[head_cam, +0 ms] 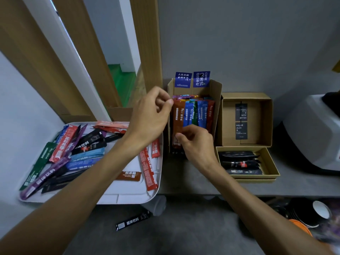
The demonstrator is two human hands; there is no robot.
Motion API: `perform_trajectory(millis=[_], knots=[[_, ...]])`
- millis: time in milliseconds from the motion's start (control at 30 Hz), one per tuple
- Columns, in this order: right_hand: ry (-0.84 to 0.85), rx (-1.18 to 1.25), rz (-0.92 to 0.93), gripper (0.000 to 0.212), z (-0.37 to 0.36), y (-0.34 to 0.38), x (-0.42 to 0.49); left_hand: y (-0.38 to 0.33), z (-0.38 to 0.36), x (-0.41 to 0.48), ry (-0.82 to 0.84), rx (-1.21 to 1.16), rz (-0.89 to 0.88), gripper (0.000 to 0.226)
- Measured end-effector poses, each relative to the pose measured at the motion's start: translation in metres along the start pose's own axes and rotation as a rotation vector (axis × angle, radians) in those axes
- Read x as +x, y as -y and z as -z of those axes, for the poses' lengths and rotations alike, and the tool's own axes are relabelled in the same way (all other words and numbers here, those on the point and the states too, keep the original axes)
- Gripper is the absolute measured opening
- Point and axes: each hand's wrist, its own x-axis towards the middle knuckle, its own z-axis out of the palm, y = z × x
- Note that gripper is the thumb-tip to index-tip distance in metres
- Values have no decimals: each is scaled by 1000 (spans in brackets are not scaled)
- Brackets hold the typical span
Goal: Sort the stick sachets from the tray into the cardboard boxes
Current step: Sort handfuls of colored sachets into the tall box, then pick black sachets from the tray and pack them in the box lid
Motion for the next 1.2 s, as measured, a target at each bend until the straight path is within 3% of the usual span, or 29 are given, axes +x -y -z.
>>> perform_trajectory(millis=[100,300,667,800,867,967,1033,1100,1200], knots=[[-55,-192,21,28,-11,-1,0,10,3,-7,-13,7,38,10],[-86,-228,85,27,-14,-1,-2,28,9,-21,-30,-17,135,7],[-61,-120,169,17,-7,-8,-4,37,8,-72,-86,-74,351,4],[-34,-29,270,11,-5,8,-18,43,21,-99,-152,7,407,5],[57,-13,334,11,-15,19,-30,59,42,-115,-155,103,425,6],[325,-130,373,3,-46,31,-40,94,93,-138,-74,283,463,16],[451,-247,408,13,-71,41,-40,115,129,-149,40,449,491,24],[503,-342,470,19,-95,53,-38,132,154,-156,174,622,458,29],[538,-443,469,19,-129,73,-36,152,172,-157,248,671,381,26]])
